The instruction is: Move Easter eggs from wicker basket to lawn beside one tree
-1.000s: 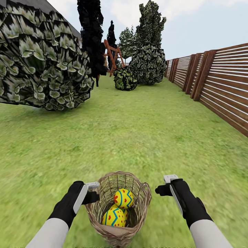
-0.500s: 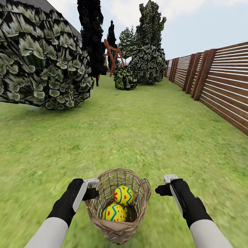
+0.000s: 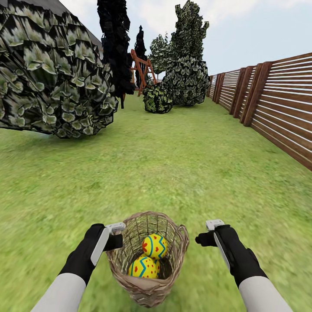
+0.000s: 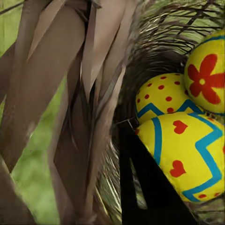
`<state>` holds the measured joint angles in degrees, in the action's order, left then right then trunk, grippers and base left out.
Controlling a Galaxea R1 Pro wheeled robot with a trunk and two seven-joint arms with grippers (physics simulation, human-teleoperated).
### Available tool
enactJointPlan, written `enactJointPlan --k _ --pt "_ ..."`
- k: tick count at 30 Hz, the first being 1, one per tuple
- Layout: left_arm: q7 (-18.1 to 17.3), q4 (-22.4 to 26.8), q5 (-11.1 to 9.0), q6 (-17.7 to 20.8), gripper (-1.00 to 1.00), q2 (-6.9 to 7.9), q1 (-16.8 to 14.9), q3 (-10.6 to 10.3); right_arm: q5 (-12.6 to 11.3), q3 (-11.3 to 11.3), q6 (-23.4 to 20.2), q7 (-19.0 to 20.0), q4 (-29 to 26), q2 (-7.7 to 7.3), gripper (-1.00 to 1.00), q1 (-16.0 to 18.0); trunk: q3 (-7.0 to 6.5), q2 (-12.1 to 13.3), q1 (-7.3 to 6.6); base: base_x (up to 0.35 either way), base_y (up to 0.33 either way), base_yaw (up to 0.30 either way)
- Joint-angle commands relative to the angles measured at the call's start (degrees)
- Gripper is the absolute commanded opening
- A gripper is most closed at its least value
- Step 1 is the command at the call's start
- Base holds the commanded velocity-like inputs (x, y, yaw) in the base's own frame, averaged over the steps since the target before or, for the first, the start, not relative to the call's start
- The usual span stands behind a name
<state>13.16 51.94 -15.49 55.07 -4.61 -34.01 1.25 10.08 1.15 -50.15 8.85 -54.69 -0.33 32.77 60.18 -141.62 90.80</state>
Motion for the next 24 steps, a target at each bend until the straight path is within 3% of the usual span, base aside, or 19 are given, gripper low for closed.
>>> enactJointPlan --k 1,24 --pt "0.46 -2.90 1.86 0.62 -1.00 -0.04 0.00 0.15 0.60 0.08 -0.22 0.55 -0.07 0.04 1.00 0.02 0.07 -0.01 0.00 0.000 0.000 0.000" --pt "0.55 -3.16 1.86 0.83 -1.00 -0.14 -0.61 0.08 0.47 0.08 -0.13 0.55 0.11 0.06 1.00 0.01 -4.06 9.21 -5.05 0.000 0.000 0.000"
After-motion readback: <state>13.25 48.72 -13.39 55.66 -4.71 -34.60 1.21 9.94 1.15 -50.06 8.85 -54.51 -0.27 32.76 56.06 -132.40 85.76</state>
